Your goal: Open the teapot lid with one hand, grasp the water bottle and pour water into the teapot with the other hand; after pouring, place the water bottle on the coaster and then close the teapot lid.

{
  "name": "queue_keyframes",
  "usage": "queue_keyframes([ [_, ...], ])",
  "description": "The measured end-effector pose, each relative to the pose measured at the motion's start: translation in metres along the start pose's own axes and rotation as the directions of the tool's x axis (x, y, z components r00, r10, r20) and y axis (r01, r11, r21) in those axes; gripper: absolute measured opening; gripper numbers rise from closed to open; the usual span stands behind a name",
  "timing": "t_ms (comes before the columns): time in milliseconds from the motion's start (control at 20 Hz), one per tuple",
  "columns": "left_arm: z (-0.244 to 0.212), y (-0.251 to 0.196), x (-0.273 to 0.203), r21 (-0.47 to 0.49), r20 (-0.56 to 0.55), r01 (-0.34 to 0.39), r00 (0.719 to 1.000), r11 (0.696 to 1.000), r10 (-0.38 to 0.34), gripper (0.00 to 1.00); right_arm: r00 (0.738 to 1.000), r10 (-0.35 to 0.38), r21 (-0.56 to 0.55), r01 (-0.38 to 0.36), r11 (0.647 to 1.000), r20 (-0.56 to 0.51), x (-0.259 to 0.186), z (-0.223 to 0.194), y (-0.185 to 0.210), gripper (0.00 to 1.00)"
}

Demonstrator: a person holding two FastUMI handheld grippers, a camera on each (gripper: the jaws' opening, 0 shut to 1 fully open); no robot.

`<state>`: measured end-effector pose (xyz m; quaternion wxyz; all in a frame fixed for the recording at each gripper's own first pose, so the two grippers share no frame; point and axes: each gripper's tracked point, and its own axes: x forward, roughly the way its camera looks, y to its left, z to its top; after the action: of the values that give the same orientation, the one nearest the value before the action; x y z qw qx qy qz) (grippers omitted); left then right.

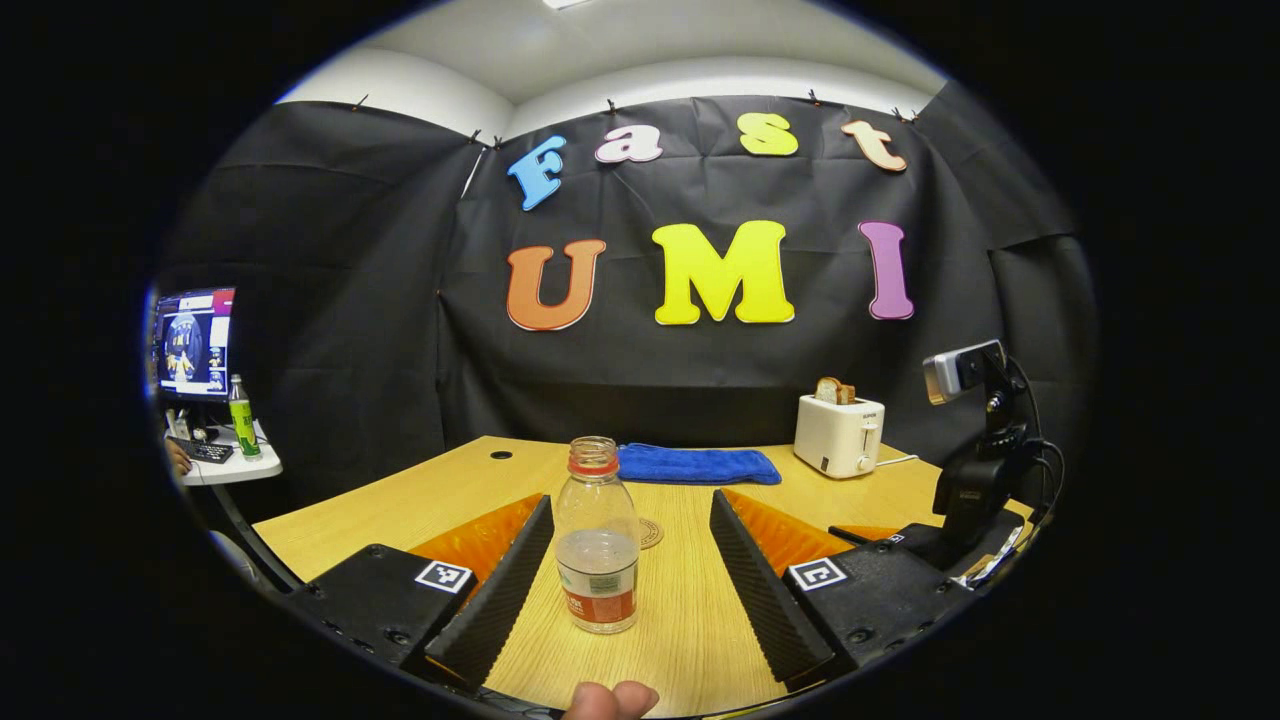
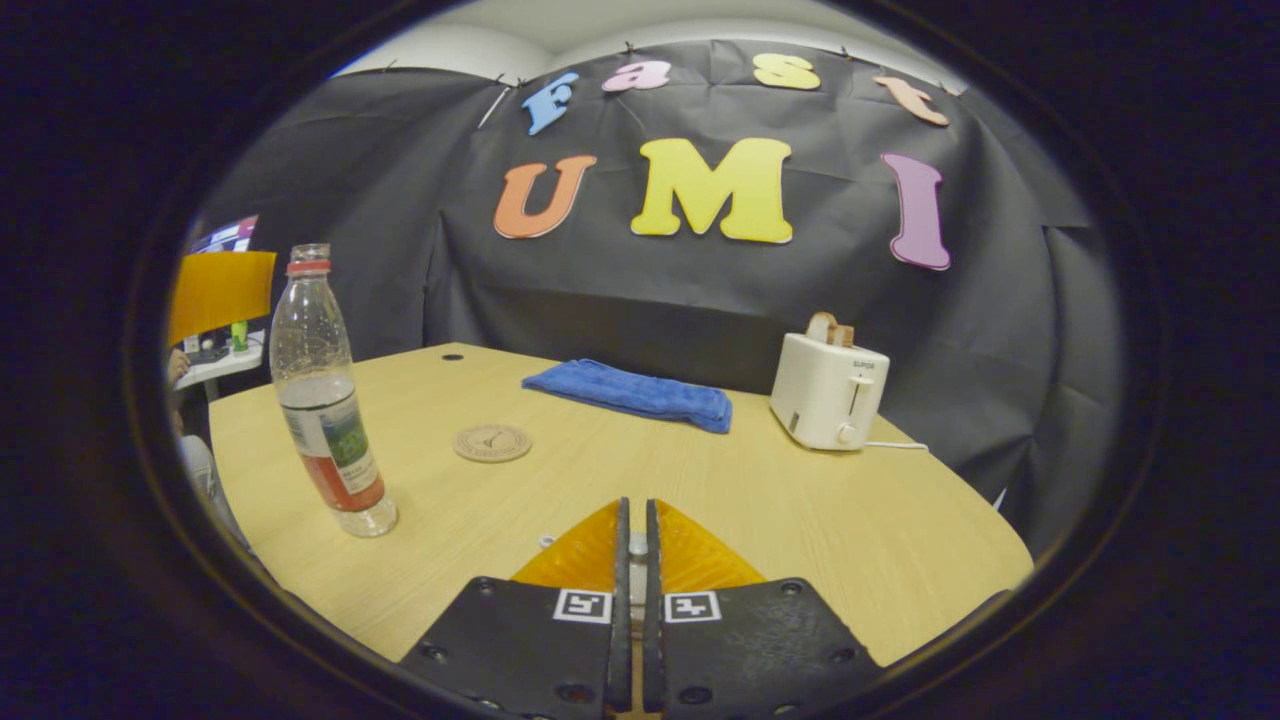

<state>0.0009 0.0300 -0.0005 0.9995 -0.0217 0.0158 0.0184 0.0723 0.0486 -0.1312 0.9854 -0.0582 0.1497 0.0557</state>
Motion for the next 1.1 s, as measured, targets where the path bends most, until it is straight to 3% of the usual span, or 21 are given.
queue_keyframes([
  [100, 0.001, 0.002, -0.002, -0.016, 0.006, 0.002, 1.0, 1.0, -0.002, 0.99, 1.0, -0.001, -0.006, 0.001, 1.0, -0.005, 0.0, 0.0, -0.001, 0.0],
  [600, -0.049, 0.037, -0.014, 0.027, -0.081, -0.007, 0.997, 1.0, 0.01, 0.99, 0.996, 0.022, 0.042, -0.025, 0.999, 0.085, -0.013, 0.029, 0.0, 0.0],
  [1100, -0.094, 0.017, 0.023, 0.0, -0.168, 0.045, 0.985, 0.999, -0.044, 0.99, 0.991, -0.015, 0.055, 0.008, 0.998, 0.129, -0.038, 0.039, -0.026, 0.0],
])
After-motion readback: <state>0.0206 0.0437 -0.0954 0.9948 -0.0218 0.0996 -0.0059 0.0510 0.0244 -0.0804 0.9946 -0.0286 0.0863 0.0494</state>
